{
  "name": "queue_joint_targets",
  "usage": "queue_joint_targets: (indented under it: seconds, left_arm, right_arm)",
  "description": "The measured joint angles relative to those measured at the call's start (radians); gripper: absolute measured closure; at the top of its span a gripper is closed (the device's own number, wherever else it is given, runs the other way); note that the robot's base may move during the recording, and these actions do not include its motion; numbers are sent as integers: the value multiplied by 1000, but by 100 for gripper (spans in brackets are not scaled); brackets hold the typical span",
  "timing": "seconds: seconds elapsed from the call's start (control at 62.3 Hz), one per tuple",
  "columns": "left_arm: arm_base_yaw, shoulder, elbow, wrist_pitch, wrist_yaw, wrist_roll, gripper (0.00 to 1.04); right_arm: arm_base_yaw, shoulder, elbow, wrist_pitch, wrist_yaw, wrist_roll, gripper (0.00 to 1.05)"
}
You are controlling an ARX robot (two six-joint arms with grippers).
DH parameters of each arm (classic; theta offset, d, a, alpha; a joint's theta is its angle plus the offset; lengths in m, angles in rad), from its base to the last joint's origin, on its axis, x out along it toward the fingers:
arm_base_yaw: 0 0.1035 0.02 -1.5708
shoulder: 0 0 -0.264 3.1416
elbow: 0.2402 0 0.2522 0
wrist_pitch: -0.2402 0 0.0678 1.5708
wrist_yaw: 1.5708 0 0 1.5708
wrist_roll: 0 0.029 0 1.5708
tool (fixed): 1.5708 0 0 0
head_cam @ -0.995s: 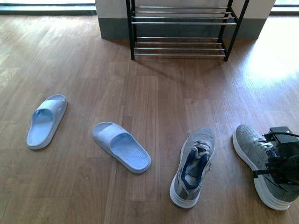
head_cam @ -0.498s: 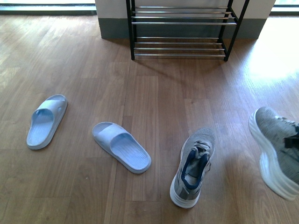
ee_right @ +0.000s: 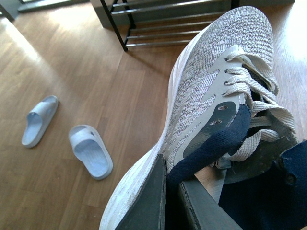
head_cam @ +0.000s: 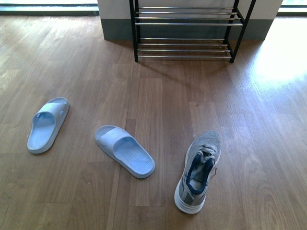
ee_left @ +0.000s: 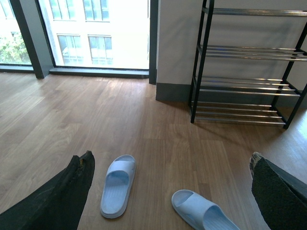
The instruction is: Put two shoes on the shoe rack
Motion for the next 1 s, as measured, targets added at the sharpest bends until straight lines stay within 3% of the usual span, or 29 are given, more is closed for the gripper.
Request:
queue_joint_targets:
  seconds: [0.289, 0.995]
  left_arm:
    - [0, 0, 0, 0, 0, 0, 9]
    - [0, 0, 0, 0, -2, 0, 9]
  right_arm:
    - [-101, -239, -56, -98, -147, 53, 103]
    - [-103, -242, -62, -95, -151, 71, 103]
